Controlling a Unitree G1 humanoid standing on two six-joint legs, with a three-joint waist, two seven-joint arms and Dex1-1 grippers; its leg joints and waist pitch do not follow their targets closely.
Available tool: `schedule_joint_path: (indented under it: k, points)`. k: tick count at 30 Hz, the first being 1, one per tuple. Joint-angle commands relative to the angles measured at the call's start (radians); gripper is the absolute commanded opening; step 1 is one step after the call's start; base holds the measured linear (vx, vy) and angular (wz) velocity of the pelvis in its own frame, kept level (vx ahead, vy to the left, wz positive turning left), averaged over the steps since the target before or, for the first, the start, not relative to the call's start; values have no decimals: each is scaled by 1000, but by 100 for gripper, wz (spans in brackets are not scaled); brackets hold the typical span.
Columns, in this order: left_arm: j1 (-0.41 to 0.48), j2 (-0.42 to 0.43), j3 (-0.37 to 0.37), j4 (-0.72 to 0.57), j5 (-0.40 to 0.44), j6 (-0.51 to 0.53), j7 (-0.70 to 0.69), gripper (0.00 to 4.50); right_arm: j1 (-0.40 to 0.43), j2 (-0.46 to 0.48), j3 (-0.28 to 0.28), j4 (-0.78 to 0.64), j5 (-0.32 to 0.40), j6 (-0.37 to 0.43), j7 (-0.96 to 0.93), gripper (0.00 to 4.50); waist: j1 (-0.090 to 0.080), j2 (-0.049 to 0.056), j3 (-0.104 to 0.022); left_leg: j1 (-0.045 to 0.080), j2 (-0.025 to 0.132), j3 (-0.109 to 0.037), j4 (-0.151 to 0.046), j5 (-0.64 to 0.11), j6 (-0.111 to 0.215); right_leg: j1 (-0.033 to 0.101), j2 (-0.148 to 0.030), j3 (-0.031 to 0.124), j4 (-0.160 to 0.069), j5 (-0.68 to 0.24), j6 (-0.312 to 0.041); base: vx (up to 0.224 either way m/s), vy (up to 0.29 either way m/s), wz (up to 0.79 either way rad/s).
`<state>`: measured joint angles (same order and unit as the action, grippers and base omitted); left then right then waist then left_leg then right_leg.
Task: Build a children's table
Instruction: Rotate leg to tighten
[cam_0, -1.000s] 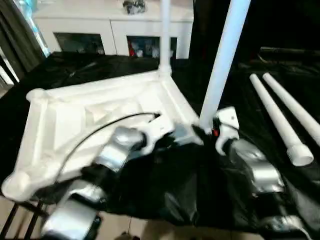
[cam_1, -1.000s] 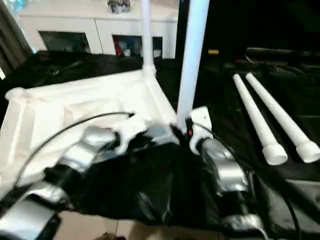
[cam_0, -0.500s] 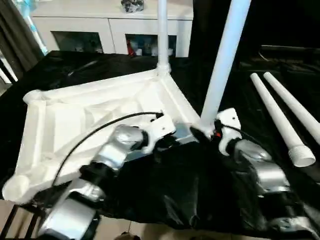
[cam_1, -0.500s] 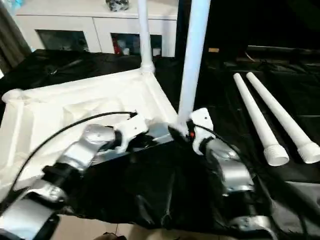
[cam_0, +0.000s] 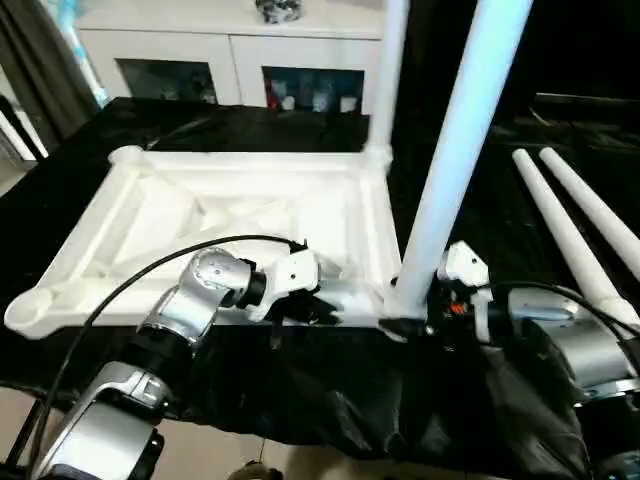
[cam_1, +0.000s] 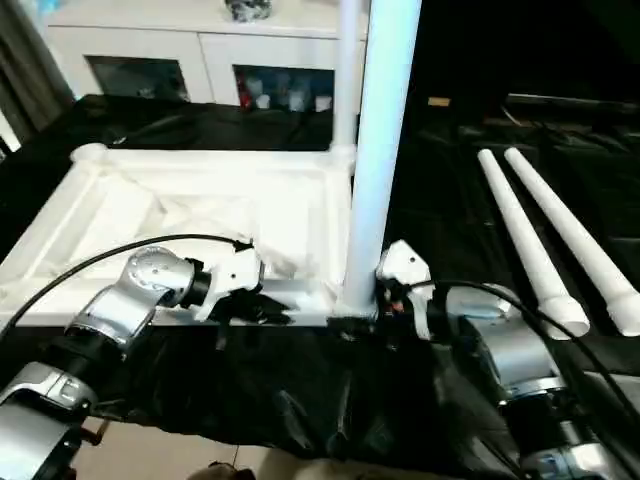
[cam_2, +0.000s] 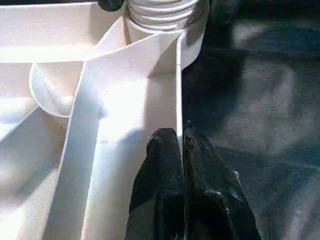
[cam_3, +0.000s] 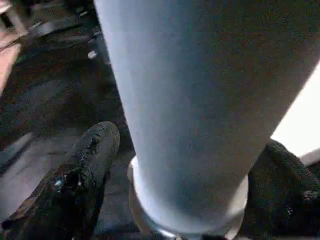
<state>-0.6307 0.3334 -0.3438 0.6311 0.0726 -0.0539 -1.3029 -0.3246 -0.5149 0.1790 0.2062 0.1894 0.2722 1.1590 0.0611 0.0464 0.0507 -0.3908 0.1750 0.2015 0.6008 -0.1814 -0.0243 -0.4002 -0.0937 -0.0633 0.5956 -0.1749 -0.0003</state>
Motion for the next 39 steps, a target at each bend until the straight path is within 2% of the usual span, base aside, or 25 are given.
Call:
schedule_joint_path:
  k: [1,7,10,12,15,16,17,18,19,22,24,25,27,30,31,33,39]
  points:
    - [-17,2,2,-34,-23,-25,-5,0,6,3,54,-46,16,-4,66,360,1,-15,-67,25,62,-25,-71,-200,78,43,-61,41,-61,-177,-265,0,0,0]
    - [-16,14,6,-21,-21,-37,-16,0,17,0,71,-55,11,-4,70,319,1,-16,-67,25,62,-25,-72,-203,72,43,-61,41,-61,-183,-265,0,0,0]
    - [-16,4,12,-16,-20,-34,11,0,26,18,63,-50,9,0,39,285,3,-15,-68,26,62,-25,-72,-202,69,42,-60,41,-61,-181,-264,0,0,0]
    - [-18,-6,17,-13,-18,-30,31,0,30,34,54,-44,9,2,9,283,2,-15,-68,25,62,-25,-72,-201,69,43,-61,42,-61,-178,-265,0,0,0]
    - [-26,-38,29,-8,-12,0,95,0,26,93,23,-15,-7,2,-106,276,-5,-16,-65,27,58,-26,-75,-239,46,39,-62,41,-69,-247,-252,0,0,0]
    - [-34,-59,29,-1,3,19,143,0,15,138,2,14,-26,-2,-199,275,-6,-16,-65,27,58,-26,-75,-242,40,38,-63,42,-70,-258,-248,0,0,0]
    - [-34,-59,29,-1,3,19,143,0,15,138,2,14,-26,-2,-199,275,-11,-17,-62,26,56,-29,-78,-255,28,38,-62,41,-74,-291,-237,0,0,0]
    - [-47,-89,30,14,25,43,212,0,-2,190,-20,53,-49,6,-312,274,-15,-18,-63,25,56,-30,-79,-262,21,40,-63,41,-76,-316,-224,0,0,0]
    - [-58,-120,34,26,36,65,267,0,-18,237,-40,88,-63,14,-407,274,-21,-16,-61,30,54,-30,-80,-282,7,33,-62,41,-81,-346,-218,0,0,0]
    - [-71,-167,38,33,47,98,340,0,-42,305,-68,132,-74,30,-531,274,-31,-17,-62,30,52,-33,-80,-291,-5,34,-62,40,-85,-376,-204,0,0,0]
    - [-86,-216,34,43,63,118,417,0,-70,367,-78,176,-91,27,-633,273,-32,-16,-63,30,52,-32,-80,-285,0,34,-61,42,-86,-362,-200,0,0,0]
    - [-93,-240,33,50,66,129,448,0,-86,397,-83,200,-102,26,-687,273,-35,-12,-63,28,51,-32,-80,-279,-2,32,-59,41,-85,-341,-204,0,0,0]
    - [-104,-287,27,59,73,143,495,0,-115,452,-94,237,-115,18,-768,273,-35,-13,-64,30,49,-31,-79,-276,0,32,-58,41,-85,-325,-205,0,0,0]
    - [-110,-317,18,66,93,141,525,0,-140,499,-103,263,-132,-15,-811,273,-32,-9,-69,26,49,-30,-77,-242,16,39,-59,41,-79,-260,-210,0,0,0]
    - [-111,-317,16,67,95,137,524,0,-142,502,-106,265,-130,-20,-811,273,-32,-10,-70,25,49,-30,-77,-235,21,39,-58,41,-78,-245,-212,0,0,0]
    - [-110,-308,9,67,101,126,514,0,-147,502,-118,265,-113,-24,-797,329,-32,-9,-70,24,49,-29,-76,-224,33,41,-57,41,-75,-215,-220,0,0,0]
    - [-84,-234,1,46,98,72,425,0,-119,406,-112,210,-97,-37,-658,369,-29,-10,-72,22,50,-29,-73,-204,61,48,-59,40,-71,-172,-236,0,0,0]
